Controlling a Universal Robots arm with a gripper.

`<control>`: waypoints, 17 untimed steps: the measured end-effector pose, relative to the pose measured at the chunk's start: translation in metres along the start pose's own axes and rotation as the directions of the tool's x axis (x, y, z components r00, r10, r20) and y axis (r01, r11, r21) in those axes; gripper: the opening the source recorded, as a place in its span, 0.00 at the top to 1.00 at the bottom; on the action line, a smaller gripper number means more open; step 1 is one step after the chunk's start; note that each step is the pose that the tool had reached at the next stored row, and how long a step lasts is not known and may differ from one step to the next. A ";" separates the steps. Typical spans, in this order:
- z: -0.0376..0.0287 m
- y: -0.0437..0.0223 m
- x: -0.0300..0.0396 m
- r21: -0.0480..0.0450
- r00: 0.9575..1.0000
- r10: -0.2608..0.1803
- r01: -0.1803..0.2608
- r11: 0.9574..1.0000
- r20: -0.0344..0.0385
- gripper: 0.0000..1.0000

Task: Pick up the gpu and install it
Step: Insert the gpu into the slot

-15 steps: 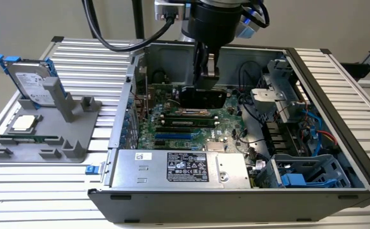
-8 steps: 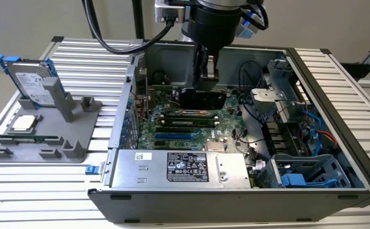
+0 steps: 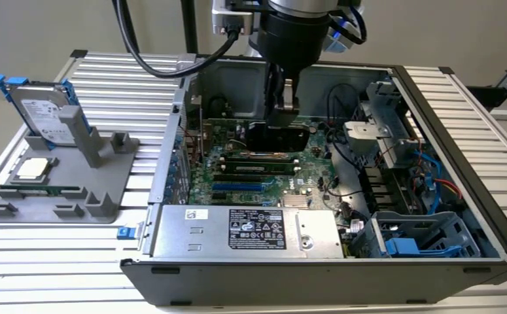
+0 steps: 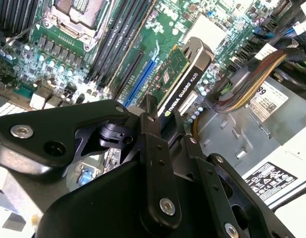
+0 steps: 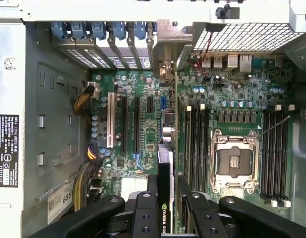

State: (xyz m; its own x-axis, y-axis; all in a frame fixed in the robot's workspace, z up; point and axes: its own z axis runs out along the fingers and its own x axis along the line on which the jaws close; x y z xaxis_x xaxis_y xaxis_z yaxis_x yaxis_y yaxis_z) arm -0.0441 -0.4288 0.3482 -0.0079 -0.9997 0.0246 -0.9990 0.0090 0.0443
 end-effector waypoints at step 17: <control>0.0070 -0.0003 -0.0002 0.000 1.000 0.000 0.000 1.000 0.000 1.00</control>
State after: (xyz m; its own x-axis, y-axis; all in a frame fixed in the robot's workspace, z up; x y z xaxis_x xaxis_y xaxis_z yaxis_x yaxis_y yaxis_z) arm -0.0441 -0.4288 0.3412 -0.0079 -0.9997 0.0246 -0.9990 0.0090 0.0443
